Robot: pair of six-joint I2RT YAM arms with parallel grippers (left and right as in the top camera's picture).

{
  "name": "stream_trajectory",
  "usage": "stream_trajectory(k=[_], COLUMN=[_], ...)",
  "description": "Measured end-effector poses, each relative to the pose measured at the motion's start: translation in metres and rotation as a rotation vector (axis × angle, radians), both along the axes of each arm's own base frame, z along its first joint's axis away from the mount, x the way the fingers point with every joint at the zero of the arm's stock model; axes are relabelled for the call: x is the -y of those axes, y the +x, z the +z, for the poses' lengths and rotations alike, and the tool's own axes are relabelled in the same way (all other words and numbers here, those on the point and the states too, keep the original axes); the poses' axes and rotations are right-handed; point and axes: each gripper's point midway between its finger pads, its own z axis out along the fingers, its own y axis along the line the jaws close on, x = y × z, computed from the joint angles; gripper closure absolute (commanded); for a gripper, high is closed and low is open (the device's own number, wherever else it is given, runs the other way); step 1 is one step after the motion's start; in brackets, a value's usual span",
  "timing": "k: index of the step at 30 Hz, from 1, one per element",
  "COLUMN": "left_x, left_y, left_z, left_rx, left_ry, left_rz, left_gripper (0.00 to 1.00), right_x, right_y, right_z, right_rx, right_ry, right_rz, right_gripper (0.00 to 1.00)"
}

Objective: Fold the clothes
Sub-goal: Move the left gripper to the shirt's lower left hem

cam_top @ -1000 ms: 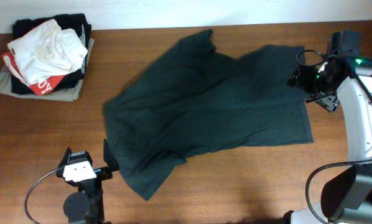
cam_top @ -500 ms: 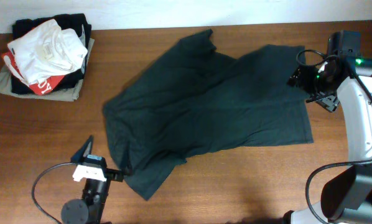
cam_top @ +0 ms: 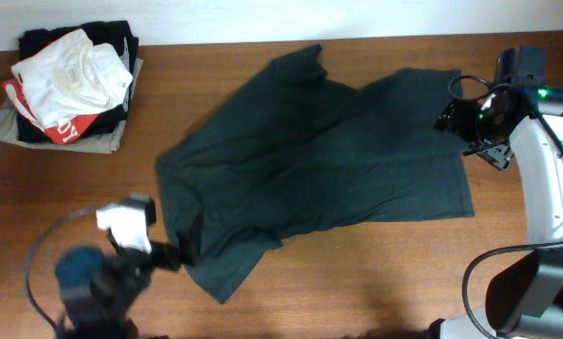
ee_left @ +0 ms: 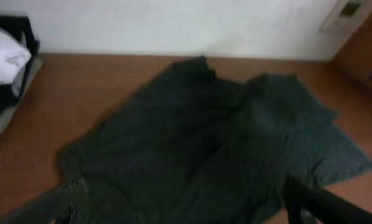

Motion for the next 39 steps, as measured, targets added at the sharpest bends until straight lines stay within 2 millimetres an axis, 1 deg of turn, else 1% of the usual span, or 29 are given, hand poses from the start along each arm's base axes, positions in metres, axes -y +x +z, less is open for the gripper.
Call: stream_trajectory(k=[1,2,3,4,6,8,11,13,14,16,18,20,22,25,29,31,35,37,39], left_x=[0.0,0.0,0.003,0.011,0.021,0.025,0.018,0.008,0.004,0.001,0.006,0.012,0.014,0.018,0.03,0.034,0.035,0.033,0.027], left_y=[0.009,0.015,0.028,0.033,0.039,0.04,0.027,0.011,0.006,0.002,0.0,-0.006,-0.014,-0.019,-0.033,-0.047,-0.065,-0.07,-0.076], left_z=[0.006,0.011,0.016,0.015,0.012,-0.005,-0.044,-0.068,-0.073,-0.071,-0.065,-0.066,-0.072,-0.082,-0.094,-0.106,-0.126,-0.14,-0.154], left_rx=[-0.046,-0.053,-0.088,-0.114,-0.144,-0.234,-0.454,-0.606,-0.643,-0.665,-0.661,-0.685,-0.726,-0.796,-0.91,-1.02,-1.184,-1.256,-1.328], left_ry=[-0.005,-0.005,-0.02,-0.046,-0.085,-0.126,-0.159,-0.1,-0.055,0.017,0.066,0.093,0.107,0.094,0.048,0.044,0.065,0.074,0.094], left_rz=[-0.007,-0.013,-0.044,-0.096,-0.164,-0.184,-0.097,0.01,0.051,0.101,0.122,0.137,0.164,0.197,0.159,0.142,0.148,0.176,0.24], left_gripper=[0.01,0.01,0.01,0.01,0.01,0.01,0.01,0.01,0.01,0.01,0.01,0.01,0.01,0.01,0.01,0.01,0.01,0.01,0.01], right_x=[0.0,0.0,0.0,0.0,0.0,0.0,0.0,0.0,0.0,0.0,0.0,0.0,0.0,0.0,0.0,0.0,0.0,0.0,0.0], right_y=[0.0,0.0,0.0,-0.001,0.0,0.0,0.0,0.0,0.0,0.0,0.0,0.0,0.0,0.0,0.0,0.0,0.0,0.0,0.0], right_z=[0.0,0.0,0.0,0.0,0.0,0.0,0.0,0.0,0.0,0.0,0.0,0.0,0.0,0.0,0.0,0.0,0.0,0.0,0.0], right_rx=[-0.002,0.0,-0.001,-0.002,-0.002,-0.001,-0.001,-0.001,-0.002,-0.001,-0.001,-0.002,-0.001,-0.002,-0.001,-0.001,-0.001,-0.001,-0.001], right_ry=[0.0,0.0,0.0,0.001,0.0,0.001,0.0,0.0,0.0,0.0,0.0,0.0,0.0,0.0,0.0,0.0,0.0,0.0,0.0], right_rz=[0.0,0.0,0.0,0.0,0.001,0.0,0.0,0.0,0.0,0.0,0.0,0.0,0.0,0.001,0.0,0.0,0.0,0.0,0.0], right_gripper=[0.01,0.01,0.01,0.01,0.01,0.01,0.01,0.01,0.01,0.01,0.01,0.01,0.01,0.01,0.01,0.01,0.01,0.01,0.01])
